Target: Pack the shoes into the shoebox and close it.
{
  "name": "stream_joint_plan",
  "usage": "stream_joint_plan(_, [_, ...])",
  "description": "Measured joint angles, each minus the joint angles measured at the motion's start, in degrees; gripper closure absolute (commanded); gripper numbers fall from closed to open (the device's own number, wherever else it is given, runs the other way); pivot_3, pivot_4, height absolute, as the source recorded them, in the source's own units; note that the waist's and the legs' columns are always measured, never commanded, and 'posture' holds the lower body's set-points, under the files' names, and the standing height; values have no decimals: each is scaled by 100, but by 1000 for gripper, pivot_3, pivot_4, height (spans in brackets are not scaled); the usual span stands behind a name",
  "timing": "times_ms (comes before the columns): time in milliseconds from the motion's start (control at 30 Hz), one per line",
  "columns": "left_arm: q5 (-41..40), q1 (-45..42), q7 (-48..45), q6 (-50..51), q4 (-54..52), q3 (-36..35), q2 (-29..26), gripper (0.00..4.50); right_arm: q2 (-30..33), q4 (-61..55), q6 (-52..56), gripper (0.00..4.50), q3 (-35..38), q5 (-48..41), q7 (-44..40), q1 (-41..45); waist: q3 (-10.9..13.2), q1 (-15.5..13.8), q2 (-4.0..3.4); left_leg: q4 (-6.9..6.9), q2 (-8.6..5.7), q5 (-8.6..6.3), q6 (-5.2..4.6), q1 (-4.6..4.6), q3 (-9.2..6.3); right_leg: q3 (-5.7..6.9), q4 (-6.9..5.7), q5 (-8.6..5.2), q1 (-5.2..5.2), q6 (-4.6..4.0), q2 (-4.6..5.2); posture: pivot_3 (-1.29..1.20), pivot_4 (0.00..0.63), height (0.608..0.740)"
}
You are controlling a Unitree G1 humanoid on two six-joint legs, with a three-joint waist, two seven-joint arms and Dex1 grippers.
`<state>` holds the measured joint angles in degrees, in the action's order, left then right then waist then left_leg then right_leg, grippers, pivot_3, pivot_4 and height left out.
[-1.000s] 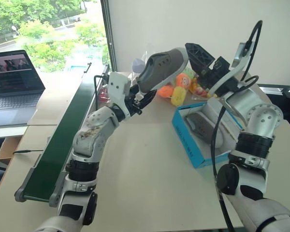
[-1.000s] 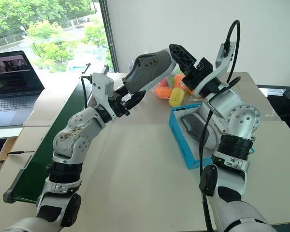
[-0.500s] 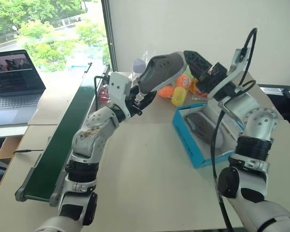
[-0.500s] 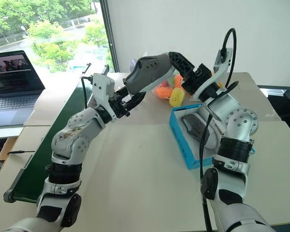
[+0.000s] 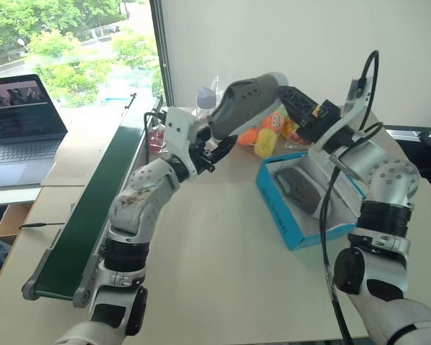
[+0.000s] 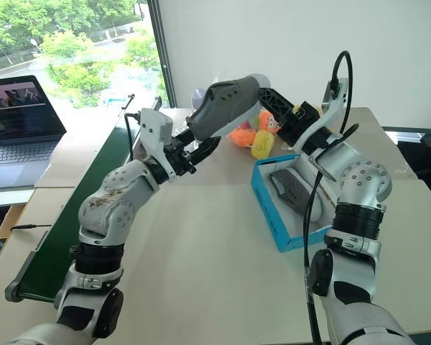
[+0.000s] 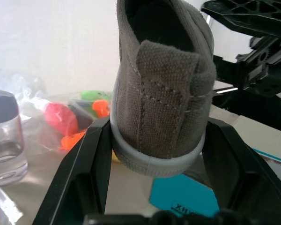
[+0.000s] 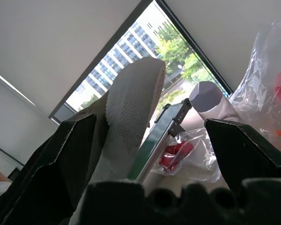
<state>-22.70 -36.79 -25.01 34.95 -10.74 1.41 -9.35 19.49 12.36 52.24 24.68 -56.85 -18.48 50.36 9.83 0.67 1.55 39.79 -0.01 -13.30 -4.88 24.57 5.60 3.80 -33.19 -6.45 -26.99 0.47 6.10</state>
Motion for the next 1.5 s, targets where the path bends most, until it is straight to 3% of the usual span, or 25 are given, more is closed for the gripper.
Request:
stream_joint_plan(233, [12,-90,91,0,0,78,191,2079,-213,-57,-123,0,-25,-1,21,0,0,3,0,0,0,0,0,0,0,0,0,0,0,1,0,0,150,740])
stream_joint_plan(400, [19,-103,94,0,10,100,168,2084,-343,-120,-127,1246,-70,-39,31,0,0,1,0,1,0,0,0,0,-1,0,-1,0,0,0,0,0,150,740])
stream_joint_plan(667, [39,-95,99,31,6,103,-44,2084,-363,-194,-126,3919,-177,-67,38,3,0,3,0,1,0,0,0,-1,-1,1,-2,0,0,1,-1,0,150,740])
stream_joint_plan(700, [33,-77,98,51,-13,103,-74,1625,-355,-194,-130,4054,-215,-47,23,7,0,4,0,1,0,0,0,-1,-1,0,-2,0,0,1,0,0,150,740])
stream_joint_plan(733, [23,-54,98,74,-45,103,-103,1146,-336,-193,-132,4085,-254,-18,4,11,0,6,0,1,0,0,0,-1,-1,0,-1,1,0,0,0,0,150,740])
stream_joint_plan(867, [-246,212,-84,285,-448,-67,-441,0,-11,-80,-303,4123,-318,279,-5,106,1,4,-1,1,1,0,0,-1,-1,1,-1,0,-1,1,0,0,150,740])
stream_joint_plan(1167, [-326,307,-466,434,-521,-221,-1227,0,858,-94,-439,4141,-618,877,-411,375,1,-12,-1,1,0,0,0,-1,-2,1,2,-2,0,3,-1,0,150,740])
stream_joint_plan(1400, [-107,307,-756,191,-263,35,-1377,0,2812,-1041,-88,4141,-2609,2146,-1841,27,1,-41,-1,3,-1,-3,-4,1,0,1,9,-7,0,7,3,0,150,740])
stream_joint_plan(1500, [-7,307,-871,100,-217,202,-1377,0,3142,-1130,-77,4141,-3229,2608,-2311,-231,1,-56,0,6,-1,-3,-4,1,5,-3,9,-6,-1,8,3,0,150,740])
